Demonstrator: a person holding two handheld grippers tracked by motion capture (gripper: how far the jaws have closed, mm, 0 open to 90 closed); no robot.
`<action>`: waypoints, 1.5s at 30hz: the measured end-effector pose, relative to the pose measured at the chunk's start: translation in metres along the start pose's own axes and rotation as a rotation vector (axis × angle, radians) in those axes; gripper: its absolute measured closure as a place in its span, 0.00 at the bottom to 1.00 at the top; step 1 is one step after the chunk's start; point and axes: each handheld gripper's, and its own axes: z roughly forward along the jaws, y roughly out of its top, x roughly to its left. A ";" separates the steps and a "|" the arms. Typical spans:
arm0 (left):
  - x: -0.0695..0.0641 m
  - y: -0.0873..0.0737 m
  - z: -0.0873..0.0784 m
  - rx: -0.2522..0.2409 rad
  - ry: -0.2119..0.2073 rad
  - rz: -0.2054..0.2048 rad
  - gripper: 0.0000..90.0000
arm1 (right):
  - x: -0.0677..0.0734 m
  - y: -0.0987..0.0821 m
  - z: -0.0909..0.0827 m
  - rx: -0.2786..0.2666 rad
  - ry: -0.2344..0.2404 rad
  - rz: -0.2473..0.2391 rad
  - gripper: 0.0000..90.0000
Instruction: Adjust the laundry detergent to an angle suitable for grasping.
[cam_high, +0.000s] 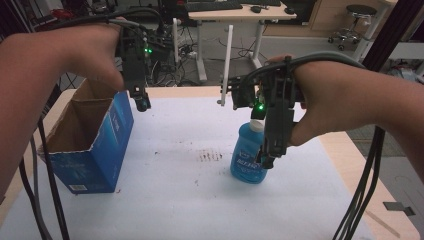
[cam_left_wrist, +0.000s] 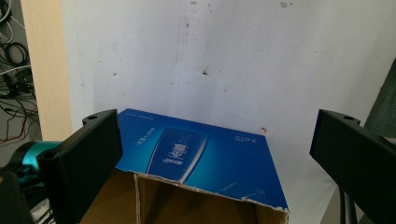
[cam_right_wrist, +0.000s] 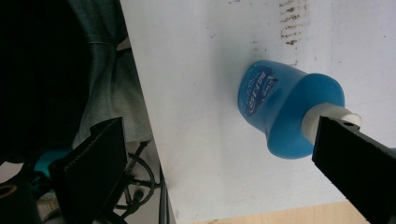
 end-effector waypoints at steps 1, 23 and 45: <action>0.000 0.000 0.000 0.000 0.000 0.000 0.03 | 0.000 0.000 0.000 -0.002 0.000 -0.003 0.03; -0.002 0.004 0.003 0.004 -0.002 -0.001 0.03 | -0.003 -0.005 -0.003 -0.006 -0.005 0.005 0.03; -0.015 0.008 0.000 0.001 0.005 0.015 0.03 | 0.005 -0.005 -0.011 -0.019 -0.021 0.001 0.03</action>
